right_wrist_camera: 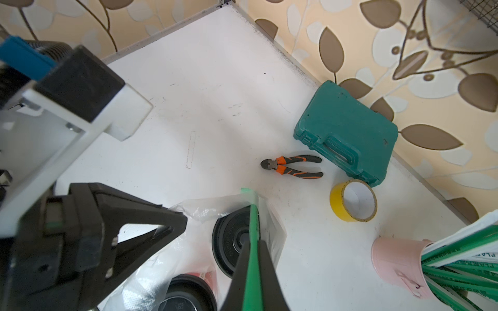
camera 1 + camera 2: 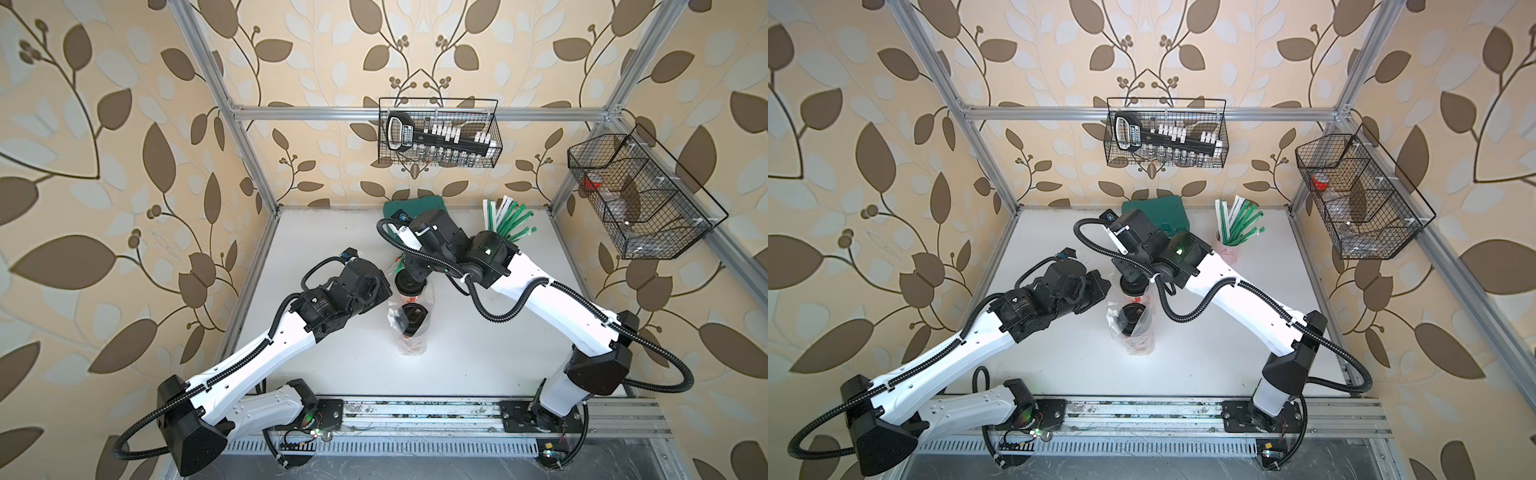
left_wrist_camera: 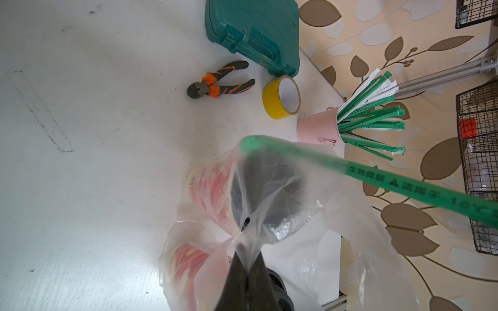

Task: Pack milk tea into plastic carrier bags
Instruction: Place the straw in the plastic carrier bag.

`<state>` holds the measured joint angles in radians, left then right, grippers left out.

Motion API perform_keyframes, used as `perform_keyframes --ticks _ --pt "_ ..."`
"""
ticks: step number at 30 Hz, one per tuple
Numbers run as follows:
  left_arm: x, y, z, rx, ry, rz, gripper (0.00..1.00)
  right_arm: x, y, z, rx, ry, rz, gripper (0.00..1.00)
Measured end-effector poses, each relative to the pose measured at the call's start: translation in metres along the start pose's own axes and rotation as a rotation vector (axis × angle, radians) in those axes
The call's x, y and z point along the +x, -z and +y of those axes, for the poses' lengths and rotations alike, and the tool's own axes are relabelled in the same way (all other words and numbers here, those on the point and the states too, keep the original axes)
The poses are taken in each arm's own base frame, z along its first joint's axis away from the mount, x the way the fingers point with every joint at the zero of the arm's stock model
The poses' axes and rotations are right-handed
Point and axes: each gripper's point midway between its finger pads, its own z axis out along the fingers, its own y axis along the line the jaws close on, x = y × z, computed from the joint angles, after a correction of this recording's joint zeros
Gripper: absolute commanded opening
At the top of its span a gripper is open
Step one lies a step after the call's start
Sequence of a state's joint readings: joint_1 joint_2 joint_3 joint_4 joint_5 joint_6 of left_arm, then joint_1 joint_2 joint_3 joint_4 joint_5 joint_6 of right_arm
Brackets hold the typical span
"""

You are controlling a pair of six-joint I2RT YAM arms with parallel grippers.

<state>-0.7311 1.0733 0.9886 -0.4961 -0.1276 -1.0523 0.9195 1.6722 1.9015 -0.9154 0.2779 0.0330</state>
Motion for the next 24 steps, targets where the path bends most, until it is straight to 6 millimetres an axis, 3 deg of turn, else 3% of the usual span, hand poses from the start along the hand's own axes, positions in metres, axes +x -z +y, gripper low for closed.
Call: perform_keyframes --ticks 4,12,19,24 --pt "0.001 -0.001 0.0 0.0 -0.001 0.008 0.0 0.0 -0.001 -0.001 -0.002 -0.006 -0.006 0.0" --pt "0.001 -0.001 0.0 0.004 0.002 0.011 0.0 0.026 -0.018 -0.002 -0.001 0.005 0.071 0.0" --pt "-0.001 -0.001 0.0 0.004 0.006 0.006 0.0 0.03 -0.022 0.002 -0.033 0.003 0.091 0.0" --pt "-0.003 -0.001 0.001 0.003 0.011 0.002 0.0 0.039 -0.039 0.009 -0.045 0.009 0.134 0.0"
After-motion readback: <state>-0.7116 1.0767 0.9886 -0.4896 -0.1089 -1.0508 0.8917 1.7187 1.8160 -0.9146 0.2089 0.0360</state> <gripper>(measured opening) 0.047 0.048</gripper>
